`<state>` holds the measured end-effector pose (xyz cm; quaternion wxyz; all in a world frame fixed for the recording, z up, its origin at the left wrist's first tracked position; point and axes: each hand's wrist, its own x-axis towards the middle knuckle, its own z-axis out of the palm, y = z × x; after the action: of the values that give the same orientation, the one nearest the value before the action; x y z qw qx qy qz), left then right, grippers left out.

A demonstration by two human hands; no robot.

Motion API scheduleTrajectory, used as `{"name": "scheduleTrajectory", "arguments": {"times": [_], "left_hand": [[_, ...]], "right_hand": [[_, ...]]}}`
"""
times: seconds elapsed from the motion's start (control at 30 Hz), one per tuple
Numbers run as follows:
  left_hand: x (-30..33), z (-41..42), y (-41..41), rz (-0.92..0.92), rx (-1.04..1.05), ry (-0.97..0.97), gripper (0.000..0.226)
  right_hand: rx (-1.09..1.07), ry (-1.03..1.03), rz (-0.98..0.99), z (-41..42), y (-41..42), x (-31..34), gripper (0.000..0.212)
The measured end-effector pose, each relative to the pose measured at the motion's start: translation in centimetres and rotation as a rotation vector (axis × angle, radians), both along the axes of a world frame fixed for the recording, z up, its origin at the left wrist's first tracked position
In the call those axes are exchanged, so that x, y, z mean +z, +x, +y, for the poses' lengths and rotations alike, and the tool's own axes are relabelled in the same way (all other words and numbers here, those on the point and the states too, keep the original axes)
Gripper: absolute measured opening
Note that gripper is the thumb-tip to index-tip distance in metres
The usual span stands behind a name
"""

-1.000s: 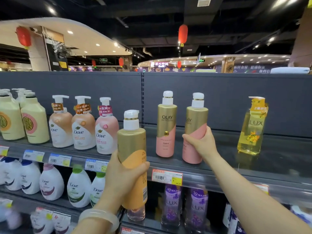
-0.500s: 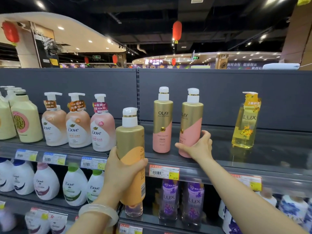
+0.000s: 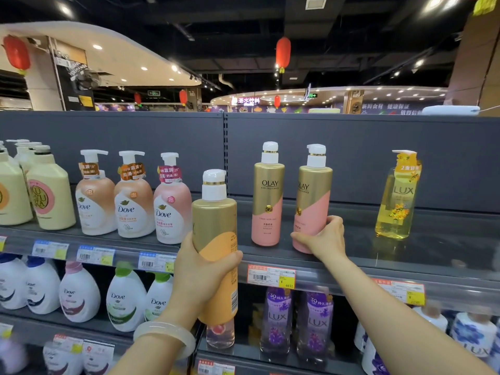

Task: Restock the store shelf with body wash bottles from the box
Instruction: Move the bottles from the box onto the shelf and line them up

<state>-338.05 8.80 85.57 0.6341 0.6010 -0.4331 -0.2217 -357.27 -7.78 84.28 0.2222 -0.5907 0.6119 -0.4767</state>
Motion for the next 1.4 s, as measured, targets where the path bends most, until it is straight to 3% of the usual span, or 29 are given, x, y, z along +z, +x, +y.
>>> {"name": "scheduleTrajectory", "arguments": {"times": [0.3,0.57,0.77,0.97,1.4], "left_hand": [[1.0,-1.1,0.3,-0.015,-0.004,-0.040,0.048],[1.5,-2.4,0.0,-0.030,0.007,-0.062,0.051],[4.6,-4.7,-0.2,-0.045,0.098,-0.161,0.055],[6.3,-8.2,0.1,-0.015,0.230,-0.190,0.060],[2.8,-13.6,1.9,-0.109,0.162,-0.082,0.065]], "right_hand": [[0.196,0.070,-0.050,-0.5,-0.9,0.3,0.078],[0.315,0.116,-0.107,-1.2,-1.7,0.2,0.082],[0.292,0.013,-0.096,-0.2,-1.8,-0.2,0.117],[0.256,-0.130,-0.023,0.9,-1.9,-0.7,0.107],[0.307,-0.095,-0.089,0.0,-2.4,-1.4,0.102]]}}
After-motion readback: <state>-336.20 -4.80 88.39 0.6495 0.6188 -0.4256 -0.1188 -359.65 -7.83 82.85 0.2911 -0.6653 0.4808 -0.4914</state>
